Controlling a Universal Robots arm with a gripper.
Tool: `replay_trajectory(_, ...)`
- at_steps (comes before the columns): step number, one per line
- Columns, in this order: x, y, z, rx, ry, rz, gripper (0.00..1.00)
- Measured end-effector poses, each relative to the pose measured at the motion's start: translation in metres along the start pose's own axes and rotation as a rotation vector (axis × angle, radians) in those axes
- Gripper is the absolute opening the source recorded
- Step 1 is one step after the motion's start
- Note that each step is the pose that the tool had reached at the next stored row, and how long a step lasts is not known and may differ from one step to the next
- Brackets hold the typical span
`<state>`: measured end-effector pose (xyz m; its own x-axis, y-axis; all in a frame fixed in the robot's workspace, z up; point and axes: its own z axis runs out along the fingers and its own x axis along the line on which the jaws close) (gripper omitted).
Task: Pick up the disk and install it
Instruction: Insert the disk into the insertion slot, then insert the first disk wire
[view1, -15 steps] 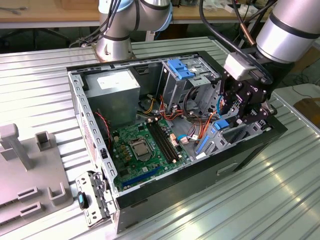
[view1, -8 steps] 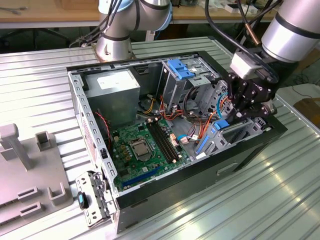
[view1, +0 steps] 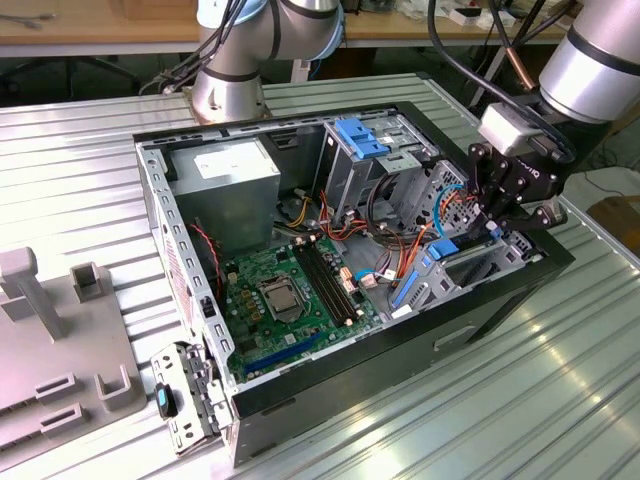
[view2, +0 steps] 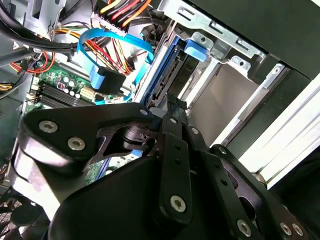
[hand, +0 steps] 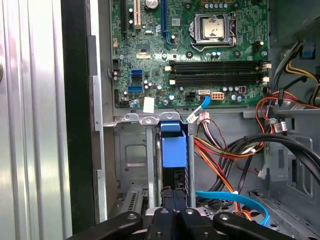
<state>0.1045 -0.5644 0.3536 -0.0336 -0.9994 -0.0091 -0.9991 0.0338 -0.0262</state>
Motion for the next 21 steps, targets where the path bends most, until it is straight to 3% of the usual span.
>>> replay_trajectory(10, -0.0001, -0.0032, -0.0001, 0.0000, 0.0009, 0.000, 0.11)
replay_trajectory(13, -0.0016, -0.0087, 0.0002, 0.0012, 0.0008, 0.000, 0.11)
replay_trajectory(16, -0.0020, -0.0198, -0.0008, 0.0013, 0.0011, -0.007, 0.11)
replay_trajectory(17, -0.0021, -0.0223, -0.0016, 0.0011, -0.0035, -0.021, 0.11)
replay_trajectory(18, -0.0021, -0.0224, -0.0016, 0.0007, -0.0053, -0.063, 0.11)
replay_trajectory(21, -0.0021, -0.0225, -0.0016, -0.0003, -0.0076, -0.152, 0.11)
